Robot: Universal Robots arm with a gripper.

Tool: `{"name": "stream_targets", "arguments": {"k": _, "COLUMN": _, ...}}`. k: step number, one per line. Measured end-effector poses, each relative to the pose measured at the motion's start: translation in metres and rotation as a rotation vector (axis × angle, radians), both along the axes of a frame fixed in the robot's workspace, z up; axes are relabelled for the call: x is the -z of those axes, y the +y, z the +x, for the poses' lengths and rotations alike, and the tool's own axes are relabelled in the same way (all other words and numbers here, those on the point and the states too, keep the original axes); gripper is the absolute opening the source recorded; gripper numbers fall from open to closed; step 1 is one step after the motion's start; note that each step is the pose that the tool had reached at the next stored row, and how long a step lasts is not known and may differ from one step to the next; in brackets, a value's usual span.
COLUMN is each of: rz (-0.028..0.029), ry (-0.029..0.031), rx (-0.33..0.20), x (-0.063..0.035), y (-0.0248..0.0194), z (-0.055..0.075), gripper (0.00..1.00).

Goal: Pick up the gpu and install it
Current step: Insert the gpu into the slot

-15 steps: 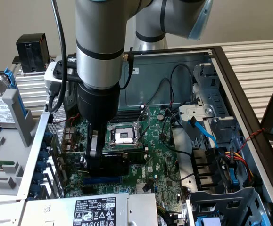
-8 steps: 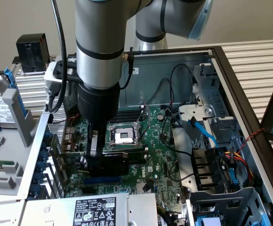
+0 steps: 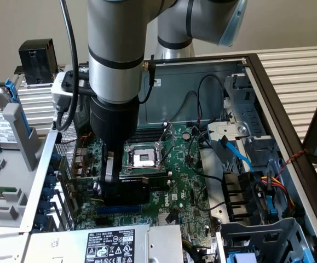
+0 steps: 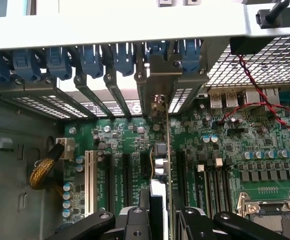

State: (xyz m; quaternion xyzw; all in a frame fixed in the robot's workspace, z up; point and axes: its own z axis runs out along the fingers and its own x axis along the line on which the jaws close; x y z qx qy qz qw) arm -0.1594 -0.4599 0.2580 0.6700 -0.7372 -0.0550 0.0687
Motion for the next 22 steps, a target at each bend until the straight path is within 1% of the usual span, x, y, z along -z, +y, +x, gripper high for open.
{"name": "stream_targets", "arguments": {"k": 7, "rz": 0.0011, "ry": 0.0000, "rx": -0.012, "x": 0.0000, "y": 0.0001, "z": 0.0000, "gripper": 0.27}}
{"name": "stream_targets", "arguments": {"k": 15, "rz": 0.0063, "ry": 0.0000, "rx": -0.013, "x": 0.0000, "y": 0.0009, "z": 0.0001, "gripper": 0.27}}
{"name": "stream_targets", "arguments": {"k": 22, "rz": 0.0077, "ry": 0.0000, "rx": -0.012, "x": 0.0000, "y": 0.0015, "z": 0.0001, "gripper": 0.27}}
